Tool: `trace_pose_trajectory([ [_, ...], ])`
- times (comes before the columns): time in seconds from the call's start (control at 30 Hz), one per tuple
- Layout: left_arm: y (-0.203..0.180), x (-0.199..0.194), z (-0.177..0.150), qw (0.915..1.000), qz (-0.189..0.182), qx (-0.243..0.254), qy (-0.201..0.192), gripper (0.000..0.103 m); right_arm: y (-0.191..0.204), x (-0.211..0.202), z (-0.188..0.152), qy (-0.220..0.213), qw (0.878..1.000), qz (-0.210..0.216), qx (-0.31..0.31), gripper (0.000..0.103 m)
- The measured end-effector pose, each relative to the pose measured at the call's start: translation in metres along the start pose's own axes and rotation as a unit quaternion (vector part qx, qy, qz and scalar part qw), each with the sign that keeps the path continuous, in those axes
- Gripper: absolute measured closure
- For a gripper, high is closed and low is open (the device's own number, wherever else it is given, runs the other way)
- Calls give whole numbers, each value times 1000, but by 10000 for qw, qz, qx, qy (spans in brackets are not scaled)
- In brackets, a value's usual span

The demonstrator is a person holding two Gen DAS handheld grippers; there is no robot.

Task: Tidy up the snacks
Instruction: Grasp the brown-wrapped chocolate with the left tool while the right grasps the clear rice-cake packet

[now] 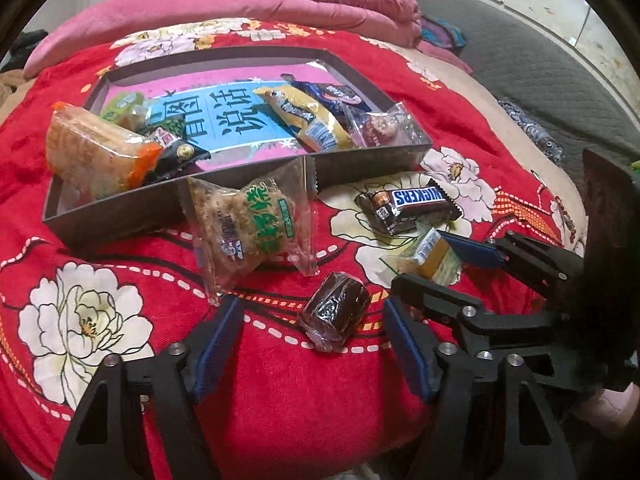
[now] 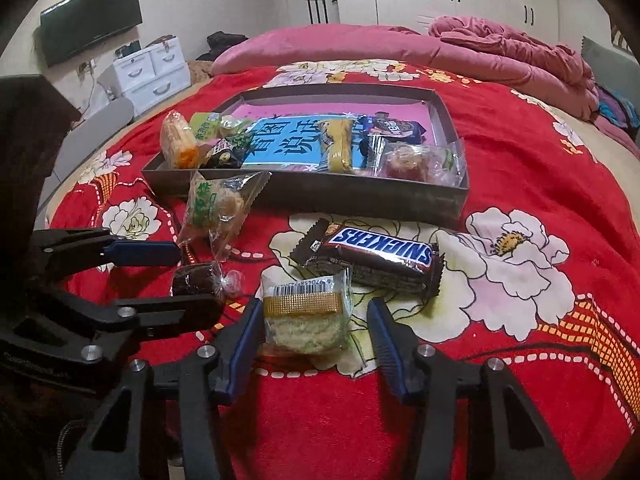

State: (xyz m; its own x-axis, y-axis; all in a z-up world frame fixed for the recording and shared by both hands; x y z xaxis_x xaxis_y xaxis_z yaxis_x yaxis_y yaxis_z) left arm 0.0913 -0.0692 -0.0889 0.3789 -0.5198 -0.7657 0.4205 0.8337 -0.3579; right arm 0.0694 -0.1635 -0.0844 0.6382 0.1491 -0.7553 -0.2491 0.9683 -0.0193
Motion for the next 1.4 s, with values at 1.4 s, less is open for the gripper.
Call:
trace_pose_trajectory([
  [1.4, 0, -36, 30, 9973, -323, -170, -644, 66, -11, -25, 45, -659, 9960, 249, 548, 62],
])
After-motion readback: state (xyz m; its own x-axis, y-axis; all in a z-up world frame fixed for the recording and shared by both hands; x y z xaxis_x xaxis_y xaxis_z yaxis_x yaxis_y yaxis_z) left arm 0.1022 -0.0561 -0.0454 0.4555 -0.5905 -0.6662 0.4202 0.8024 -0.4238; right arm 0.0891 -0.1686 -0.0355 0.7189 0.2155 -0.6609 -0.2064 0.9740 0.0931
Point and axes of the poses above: each gripper's, at about its wrist camera, not at the fingertips, and x roughly the way its jaws point, y to its left, z to its top, the point moved 6 cm from there along x, roughly the way its jaws point, and after that the axes turned 9 degrees about -z, right-handed, at the moved point
